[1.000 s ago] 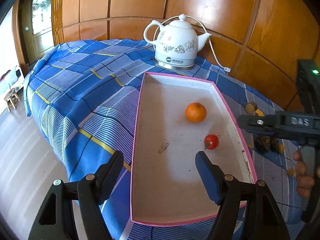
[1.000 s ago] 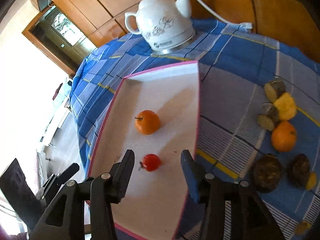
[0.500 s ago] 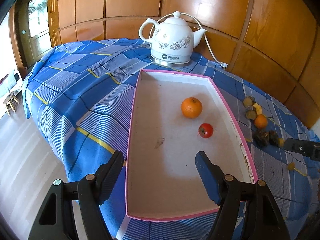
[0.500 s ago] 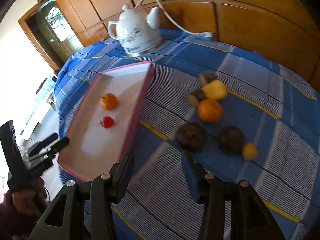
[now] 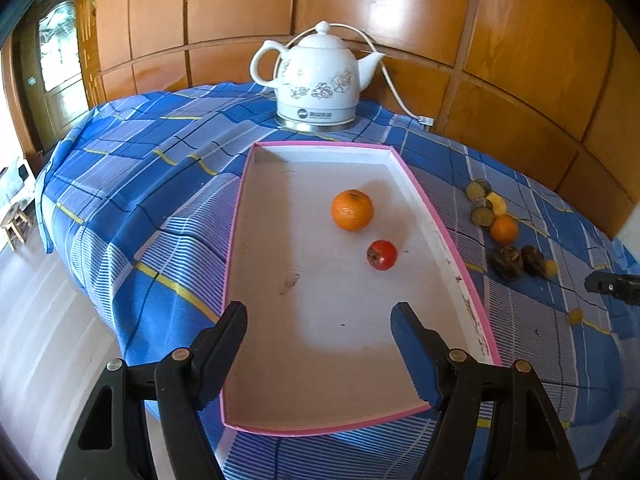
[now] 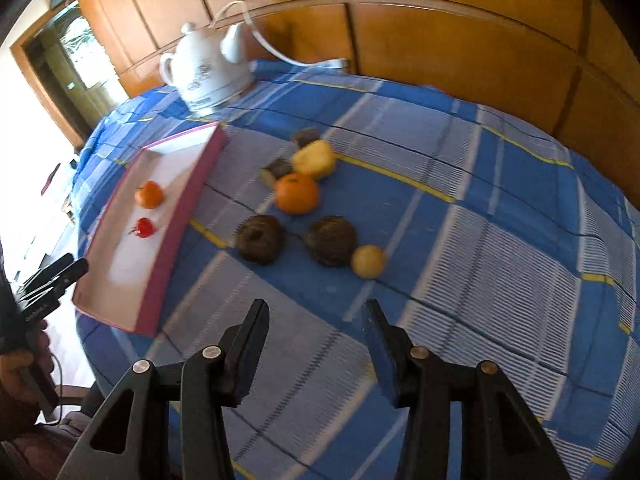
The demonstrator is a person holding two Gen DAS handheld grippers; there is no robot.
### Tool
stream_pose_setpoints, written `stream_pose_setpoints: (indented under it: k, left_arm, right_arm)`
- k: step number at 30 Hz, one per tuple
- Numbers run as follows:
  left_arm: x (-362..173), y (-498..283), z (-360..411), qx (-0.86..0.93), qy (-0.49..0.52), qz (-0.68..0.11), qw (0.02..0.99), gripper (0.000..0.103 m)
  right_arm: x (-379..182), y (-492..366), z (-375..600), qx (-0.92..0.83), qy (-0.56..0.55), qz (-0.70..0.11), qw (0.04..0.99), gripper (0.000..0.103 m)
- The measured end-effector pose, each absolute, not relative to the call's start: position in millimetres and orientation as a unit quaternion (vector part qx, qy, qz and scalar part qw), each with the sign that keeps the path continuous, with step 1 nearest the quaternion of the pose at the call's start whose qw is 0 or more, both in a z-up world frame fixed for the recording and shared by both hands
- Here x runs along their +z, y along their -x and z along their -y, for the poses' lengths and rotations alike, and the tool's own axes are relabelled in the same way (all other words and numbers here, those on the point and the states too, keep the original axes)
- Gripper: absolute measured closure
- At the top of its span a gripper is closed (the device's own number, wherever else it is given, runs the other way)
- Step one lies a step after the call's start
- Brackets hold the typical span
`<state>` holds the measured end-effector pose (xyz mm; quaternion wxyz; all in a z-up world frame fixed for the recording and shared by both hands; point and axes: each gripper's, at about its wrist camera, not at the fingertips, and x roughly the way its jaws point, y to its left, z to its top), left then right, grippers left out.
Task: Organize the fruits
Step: 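Grasp a small brown kiwi with the right tool while the left tool moves to the fruits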
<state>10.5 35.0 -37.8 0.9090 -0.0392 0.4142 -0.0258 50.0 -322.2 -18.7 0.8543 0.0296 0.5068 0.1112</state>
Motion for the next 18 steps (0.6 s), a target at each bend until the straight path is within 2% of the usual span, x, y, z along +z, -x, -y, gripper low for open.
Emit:
stream_pose_setpoints:
  k: [14,18]
  left_arm:
    - [-32.8,-6.5,6.6,-0.083,-0.002,-0.415,0.906,0.028]
    - [-27.3,-9.1,24.0,-0.108,-0.018,-0.414,0.904,0.028]
  right_arm:
    - [-40.5,-59.3,390.8,0.028,-0.159,-0.521,0.838,0.054]
    - [-41.3,-60.3,390.1,0.018,-0.157,-0.525,0.836,0.054]
